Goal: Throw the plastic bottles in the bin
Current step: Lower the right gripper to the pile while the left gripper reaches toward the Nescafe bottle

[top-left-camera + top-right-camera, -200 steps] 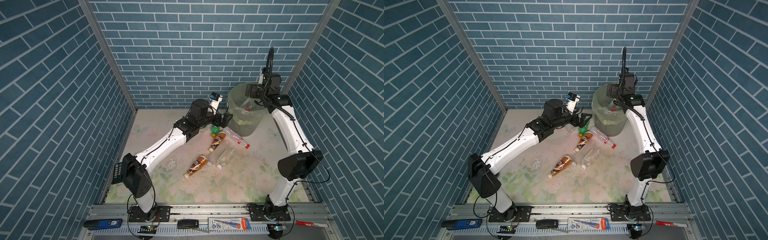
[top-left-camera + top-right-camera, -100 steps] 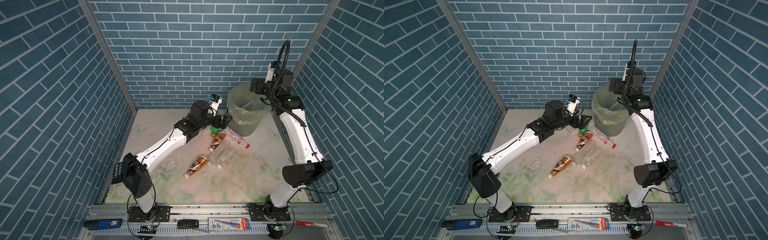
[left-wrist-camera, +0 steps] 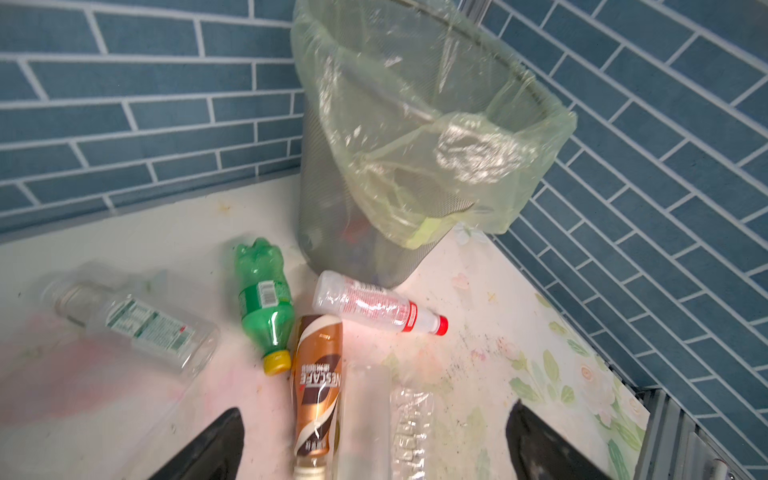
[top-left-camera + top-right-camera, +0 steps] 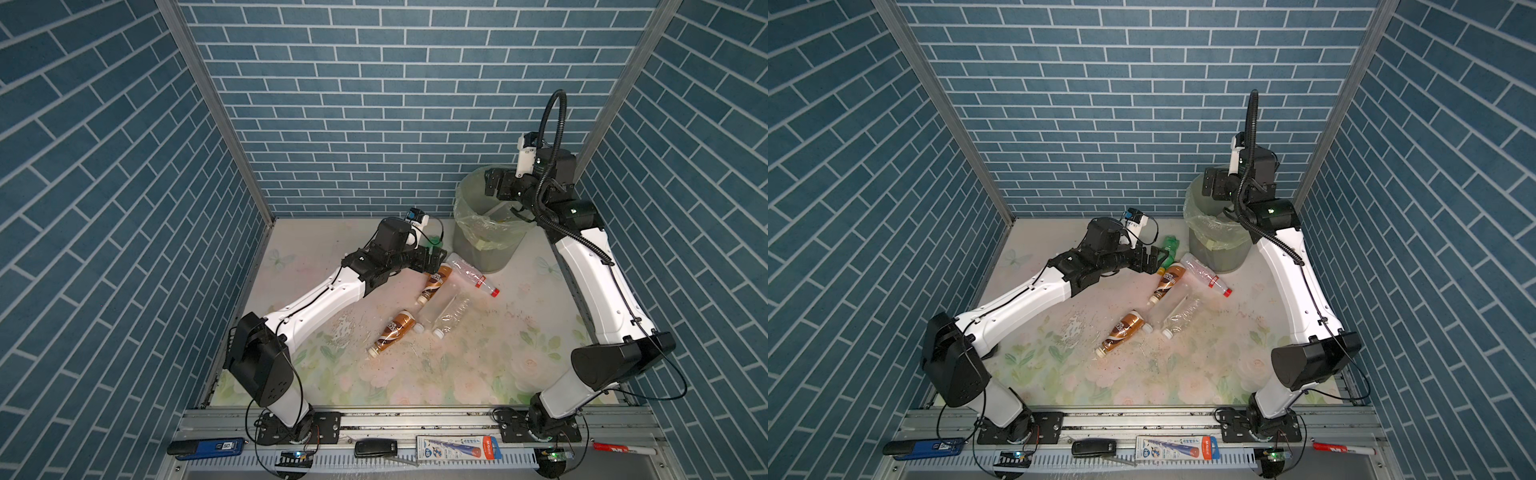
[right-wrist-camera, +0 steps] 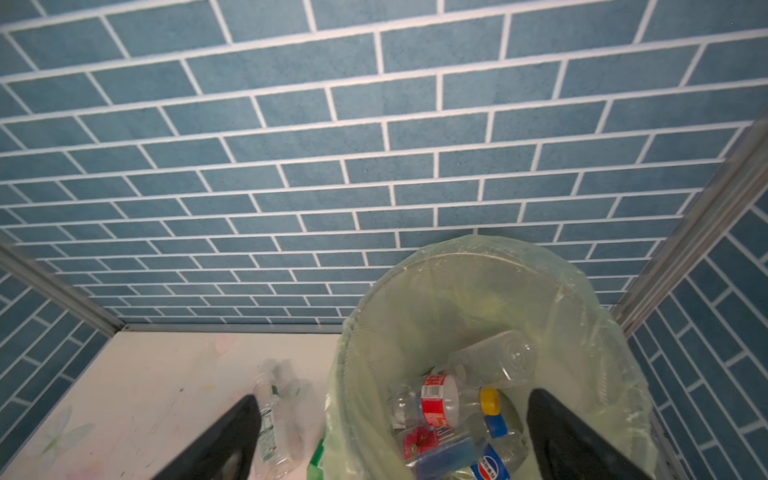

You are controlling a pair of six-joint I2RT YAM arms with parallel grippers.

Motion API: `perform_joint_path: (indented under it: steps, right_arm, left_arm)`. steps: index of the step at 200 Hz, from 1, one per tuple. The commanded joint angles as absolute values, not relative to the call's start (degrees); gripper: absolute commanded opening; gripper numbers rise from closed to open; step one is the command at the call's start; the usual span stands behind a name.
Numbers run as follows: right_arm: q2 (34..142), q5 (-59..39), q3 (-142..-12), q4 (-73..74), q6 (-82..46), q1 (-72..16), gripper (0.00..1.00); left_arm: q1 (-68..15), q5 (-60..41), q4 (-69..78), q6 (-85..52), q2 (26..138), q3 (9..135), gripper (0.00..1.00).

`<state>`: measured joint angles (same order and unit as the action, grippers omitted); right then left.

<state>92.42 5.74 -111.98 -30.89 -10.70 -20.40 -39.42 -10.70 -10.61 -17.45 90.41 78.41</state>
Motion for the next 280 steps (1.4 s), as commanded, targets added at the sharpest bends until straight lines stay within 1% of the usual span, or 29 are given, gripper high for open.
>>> perform_joint_path:
  steps: [1,36,73,117,172,201,243,280]
  right_arm:
    - [89.9,5.5,-107.5,-31.3,-10.7,-24.2,0.99]
    - [86.7,5.3,-99.2,-30.2,-12.5,-30.2,0.99]
    - [83.7,8.2,-90.4,-28.9,-13.2,-35.6,0.99]
    - [80.8,10.1,-79.9,-25.3,-16.2,-40.6,0.99]
    - [77.1,11.3,-69.5,-20.8,-20.5,-44.5,0.99]
    - [75.7,11.6,-66.5,-19.6,-22.3,-45.3,0.99]
    - [74.7,12.3,-64.8,-18.6,-23.5,-45.5,0.99]
    - [74.7,13.3,-64.3,-18.4,-23.2,-45.6,0.99]
  left_arm:
    - [-39.0,-7.8,-12.8,-20.2,85.4,74.1,0.99]
    - [-38.9,-7.3,-13.1,-24.4,79.4,64.3,0.99]
    - [-38.9,-7.7,-10.1,-27.5,74.7,53.2,0.99]
    - [-38.9,-5.8,-8.2,-29.5,74.8,45.6,0.99]
    - [-39.1,-6.5,-2.0,-30.4,74.7,37.3,0.92]
    - [-40.0,-7.5,1.3,-30.8,74.3,33.3,0.90]
    - [-41.5,-6.6,3.1,-30.3,75.1,30.9,0.87]
    - [-41.6,-7.8,5.7,-28.7,78.9,31.0,0.81]
